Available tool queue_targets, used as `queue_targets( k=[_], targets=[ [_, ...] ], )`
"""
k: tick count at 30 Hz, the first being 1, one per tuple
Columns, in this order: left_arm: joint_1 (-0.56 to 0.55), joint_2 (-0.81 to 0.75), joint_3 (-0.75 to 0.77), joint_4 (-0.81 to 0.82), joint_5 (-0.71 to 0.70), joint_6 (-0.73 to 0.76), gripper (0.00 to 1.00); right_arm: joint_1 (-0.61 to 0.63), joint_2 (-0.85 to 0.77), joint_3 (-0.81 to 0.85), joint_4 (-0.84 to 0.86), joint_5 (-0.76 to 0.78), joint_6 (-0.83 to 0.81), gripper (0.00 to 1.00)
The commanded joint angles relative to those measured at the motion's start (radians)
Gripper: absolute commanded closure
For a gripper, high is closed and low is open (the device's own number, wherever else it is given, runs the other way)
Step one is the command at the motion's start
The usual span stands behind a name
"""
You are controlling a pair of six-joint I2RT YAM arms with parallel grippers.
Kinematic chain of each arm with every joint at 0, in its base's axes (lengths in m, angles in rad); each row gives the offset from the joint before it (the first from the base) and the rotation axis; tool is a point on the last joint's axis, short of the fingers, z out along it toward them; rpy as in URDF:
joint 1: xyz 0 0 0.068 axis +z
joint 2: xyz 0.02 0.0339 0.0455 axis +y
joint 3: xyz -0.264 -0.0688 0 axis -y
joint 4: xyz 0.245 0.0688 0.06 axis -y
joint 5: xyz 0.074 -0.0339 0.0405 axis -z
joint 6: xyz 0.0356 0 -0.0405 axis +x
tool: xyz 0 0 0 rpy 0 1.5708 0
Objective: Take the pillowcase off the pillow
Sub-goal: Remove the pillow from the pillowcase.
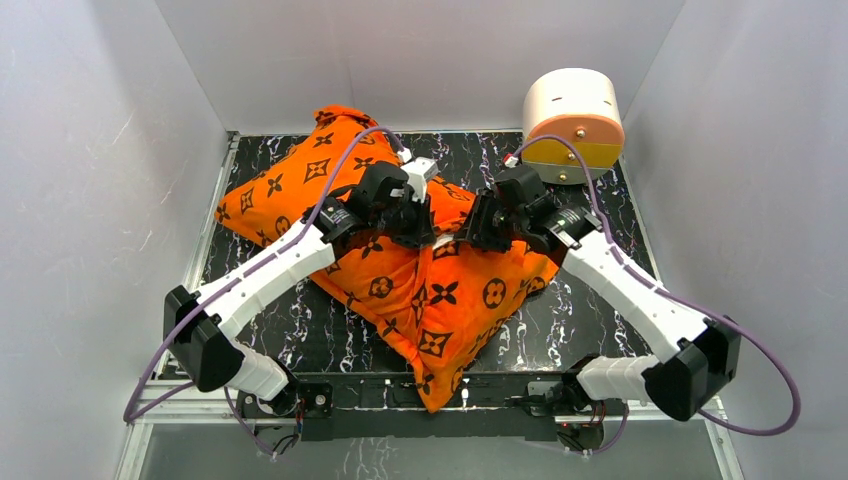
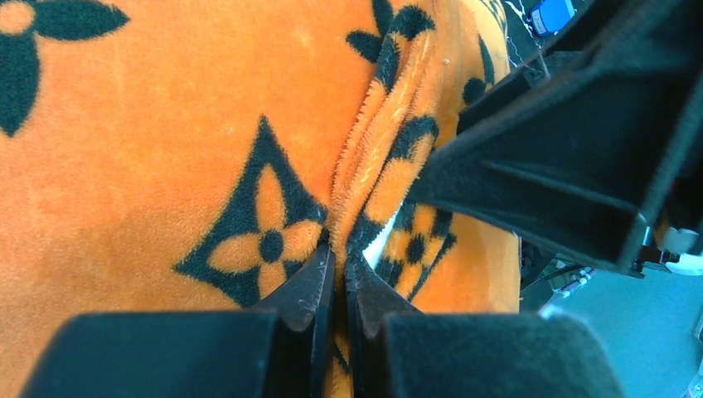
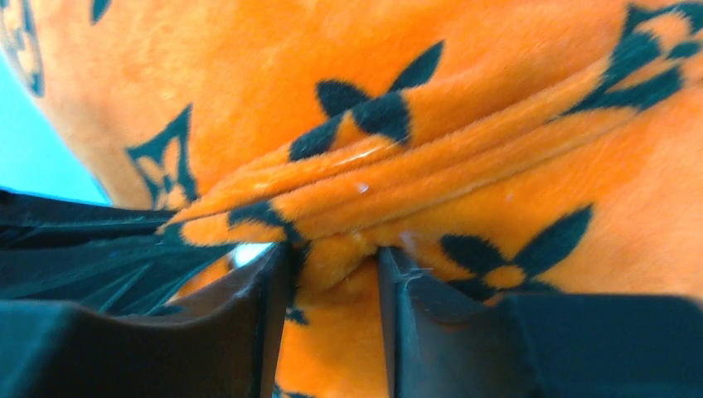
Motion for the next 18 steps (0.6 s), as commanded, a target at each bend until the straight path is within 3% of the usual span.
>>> queue_targets(
  k=[1,4,5,11,18],
  targets=[
    [0.022,-0.067,-0.019,0.013,-0.042,-0.006,1.00,0.009,0.053,0.087,-0.103,0.141,-0.060,0.67],
    [0.038,-0.081,-0.035,-0.005,-0.088,-0.013,1.00,0.011,-0.002,0.033,-0.102,0.203,-0.054,0.95],
    [0.054,-0.083,-0.035,-0.016,-0.107,-0.019,1.00,0.011,-0.029,0.007,-0.098,0.231,-0.044,1.00],
    [0.172,-0.115,-0.053,-0.079,-0.179,-0.018,1.00,-0.004,-0.144,-0.101,-0.207,0.460,-0.012,1.00],
    [0.284,-0.173,-0.129,-0.113,-0.160,-0.027,1.00,-0.080,-0.170,-0.172,-0.249,0.485,0.001,1.00]
  ],
)
